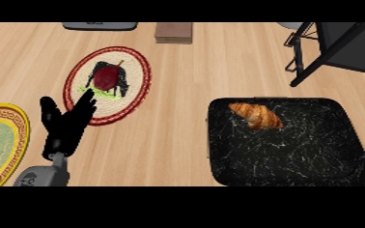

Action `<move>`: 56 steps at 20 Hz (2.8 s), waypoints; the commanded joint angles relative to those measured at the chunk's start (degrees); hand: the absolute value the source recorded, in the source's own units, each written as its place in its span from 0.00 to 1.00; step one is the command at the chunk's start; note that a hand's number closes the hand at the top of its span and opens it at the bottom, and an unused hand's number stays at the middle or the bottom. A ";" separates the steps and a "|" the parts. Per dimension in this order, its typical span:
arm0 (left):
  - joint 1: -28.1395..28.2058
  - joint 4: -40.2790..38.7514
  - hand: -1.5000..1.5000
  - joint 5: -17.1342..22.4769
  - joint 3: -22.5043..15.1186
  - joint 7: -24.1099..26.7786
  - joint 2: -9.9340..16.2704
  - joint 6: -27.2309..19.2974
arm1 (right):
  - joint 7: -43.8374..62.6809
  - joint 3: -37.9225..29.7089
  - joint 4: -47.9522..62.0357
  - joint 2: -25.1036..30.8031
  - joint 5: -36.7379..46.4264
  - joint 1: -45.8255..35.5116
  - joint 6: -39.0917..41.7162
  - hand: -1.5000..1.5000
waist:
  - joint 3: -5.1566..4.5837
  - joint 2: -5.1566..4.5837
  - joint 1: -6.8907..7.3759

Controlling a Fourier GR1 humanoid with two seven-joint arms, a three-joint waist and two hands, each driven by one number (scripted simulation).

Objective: Pick the can from the tray and place it in the tiered shelf

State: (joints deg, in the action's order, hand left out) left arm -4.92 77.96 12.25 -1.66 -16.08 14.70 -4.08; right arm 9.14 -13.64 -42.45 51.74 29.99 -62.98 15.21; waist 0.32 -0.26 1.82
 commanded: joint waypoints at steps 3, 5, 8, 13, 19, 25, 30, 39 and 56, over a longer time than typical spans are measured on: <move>-0.65 -3.11 0.50 -0.03 0.86 0.28 0.15 1.55 | -6.52 0.48 11.23 -0.12 3.97 -4.76 -5.33 1.00 | -0.32 -0.54 0.28; -0.04 -2.55 0.50 -2.02 -0.80 1.21 -2.02 -0.55 | -8.83 0.19 13.57 -1.20 4.20 -5.63 -7.12 1.00 | -0.30 -0.58 0.39; 0.26 -1.68 0.50 -0.93 0.48 0.87 -0.69 1.00 | -12.71 -0.31 17.32 0.73 4.29 -7.52 -5.24 1.00 | -0.29 -0.66 0.58; -1.27 -2.63 0.50 -1.27 0.91 -1.09 -1.57 0.10 | -11.45 0.34 17.08 -1.54 5.35 -9.28 -6.53 1.00 | -0.33 -0.20 -0.55; 0.07 -2.58 0.50 -0.84 1.98 0.56 -1.21 1.21 | -10.85 -2.46 22.23 2.41 4.57 -12.09 -5.04 1.00 | -0.31 -0.43 0.03; 1.17 0.41 0.50 0.22 2.28 -2.00 0.29 3.05 | -8.79 -8.81 24.13 -0.18 -0.74 -12.20 -11.67 0.00 | -0.27 -0.27 0.01; 0.65 -4.09 0.50 -1.21 2.04 2.18 -1.77 2.42 | -7.98 -14.64 25.48 1.85 -6.58 -15.48 -9.32 0.00 | -0.33 -0.42 -0.39; 1.01 -2.23 0.50 -1.73 2.14 0.84 -1.10 2.79 | -5.80 -20.67 25.38 5.49 -11.43 -14.76 -17.44 0.00 | -0.29 -0.42 -0.28; 1.47 -1.45 0.50 -1.65 3.08 0.71 -1.42 2.79 | -6.11 -31.68 32.95 26.82 -19.37 -1.84 -8.68 0.00 | -0.02 -0.62 -1.02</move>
State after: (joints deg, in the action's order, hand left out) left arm -3.46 78.73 10.53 1.33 -14.47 13.33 -1.64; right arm 4.08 -42.97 -11.41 74.67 12.74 -68.33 1.55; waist 0.42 -0.53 1.22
